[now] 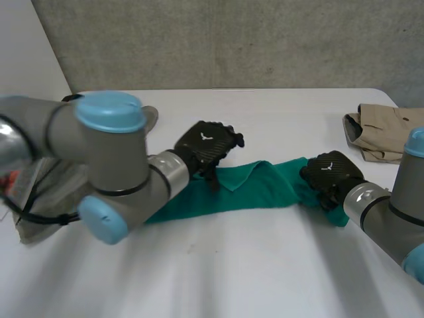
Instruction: Fold the laundry.
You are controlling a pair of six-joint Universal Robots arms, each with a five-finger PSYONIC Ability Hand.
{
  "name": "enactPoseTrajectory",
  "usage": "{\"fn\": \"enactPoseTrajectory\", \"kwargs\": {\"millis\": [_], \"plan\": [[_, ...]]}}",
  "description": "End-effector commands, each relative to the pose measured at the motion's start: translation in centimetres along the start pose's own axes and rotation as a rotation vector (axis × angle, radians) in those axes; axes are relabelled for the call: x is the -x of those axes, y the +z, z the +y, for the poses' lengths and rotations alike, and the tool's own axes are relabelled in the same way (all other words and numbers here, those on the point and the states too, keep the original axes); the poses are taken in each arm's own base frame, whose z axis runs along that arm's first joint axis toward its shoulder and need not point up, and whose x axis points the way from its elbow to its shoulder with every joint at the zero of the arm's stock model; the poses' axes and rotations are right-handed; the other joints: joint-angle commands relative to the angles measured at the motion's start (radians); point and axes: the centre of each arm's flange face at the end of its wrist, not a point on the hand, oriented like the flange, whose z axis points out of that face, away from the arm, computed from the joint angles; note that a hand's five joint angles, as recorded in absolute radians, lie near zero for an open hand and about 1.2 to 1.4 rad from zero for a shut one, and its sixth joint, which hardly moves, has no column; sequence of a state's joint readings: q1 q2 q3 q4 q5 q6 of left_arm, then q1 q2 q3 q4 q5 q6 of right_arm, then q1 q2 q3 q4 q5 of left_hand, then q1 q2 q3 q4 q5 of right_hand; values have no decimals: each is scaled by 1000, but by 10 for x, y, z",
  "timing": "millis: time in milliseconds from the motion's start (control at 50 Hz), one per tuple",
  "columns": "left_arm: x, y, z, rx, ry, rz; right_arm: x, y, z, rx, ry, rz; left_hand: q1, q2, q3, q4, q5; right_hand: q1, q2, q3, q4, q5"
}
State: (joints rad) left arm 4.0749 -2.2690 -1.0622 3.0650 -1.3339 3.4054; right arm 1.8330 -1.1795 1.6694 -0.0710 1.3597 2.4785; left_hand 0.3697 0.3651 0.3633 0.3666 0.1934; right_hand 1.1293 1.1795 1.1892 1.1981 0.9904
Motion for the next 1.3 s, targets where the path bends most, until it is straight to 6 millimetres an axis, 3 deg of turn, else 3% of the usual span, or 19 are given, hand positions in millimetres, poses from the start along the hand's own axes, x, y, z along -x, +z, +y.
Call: {"fn": "enactPoseTrajectory", "kwargs": {"millis": [20,140,340,420,460,520,580,660,760,820,920,1000,1100,1200,1260,1300], "plan": [[-9,32,25,32,6,32,-8,3,3,2,5,25,146,150,152,149,148,267,217,207,198,231],[-7,49,36,22,7,45,-13,4,6,7,10,36,255,259,261,258,256,267,217,207,198,231],[-3,58,46,42,42,40,-18,6,7,10,13,49,346,350,352,349,347,267,217,207,198,231],[2,61,47,34,53,31,-18,6,7,10,12,49,641,646,648,644,643,267,217,207,198,231],[4,61,42,19,57,20,-18,6,7,9,12,51,954,959,961,958,956,267,217,207,198,231],[8,58,33,6,62,-4,-21,6,7,10,11,59,1027,1031,1033,1030,1028,267,217,207,198,231],[17,45,9,-5,66,-73,-28,9,8,12,5,78,1027,1031,1033,1030,1028,267,217,207,198,231],[37,10,-25,9,58,-169,-41,12,7,14,-13,103,1027,1031,1033,1030,1028,267,217,207,198,231],[76,-50,-72,-52,65,-305,-62,6,-7,27,-56,121,1027,1031,1033,1030,1028,267,217,207,198,231],[94,-82,-86,-79,80,-377,-73,-3,-19,24,-81,136,1027,1031,1033,1030,1028,267,217,207,198,231],[103,-120,-86,-52,114,-421,-84,-21,-40,28,-137,136,1027,1031,1033,1030,1028,267,217,207,198,231],[104,-136,-61,39,107,-400,-76,-27,-41,77,-184,70,1027,1031,1033,1030,1028,267,217,207,198,231],[103,-136,-20,153,66,-371,-66,-18,-31,138,-234,-5,1027,1031,1033,1030,1028,267,217,207,198,231],[129,-103,7,117,99,-424,-68,20,-22,120,-217,37,1027,1031,1033,1030,1028,267,217,207,198,231],[146,-85,0,18,143,-468,-73,39,-27,81,-208,99,1027,1031,1033,1030,1028,267,217,207,198,231],[166,-68,-24,-141,208,-536,-88,57,-43,-2,-185,212,1027,1031,1033,1030,1028,267,217,207,198,231]]}}
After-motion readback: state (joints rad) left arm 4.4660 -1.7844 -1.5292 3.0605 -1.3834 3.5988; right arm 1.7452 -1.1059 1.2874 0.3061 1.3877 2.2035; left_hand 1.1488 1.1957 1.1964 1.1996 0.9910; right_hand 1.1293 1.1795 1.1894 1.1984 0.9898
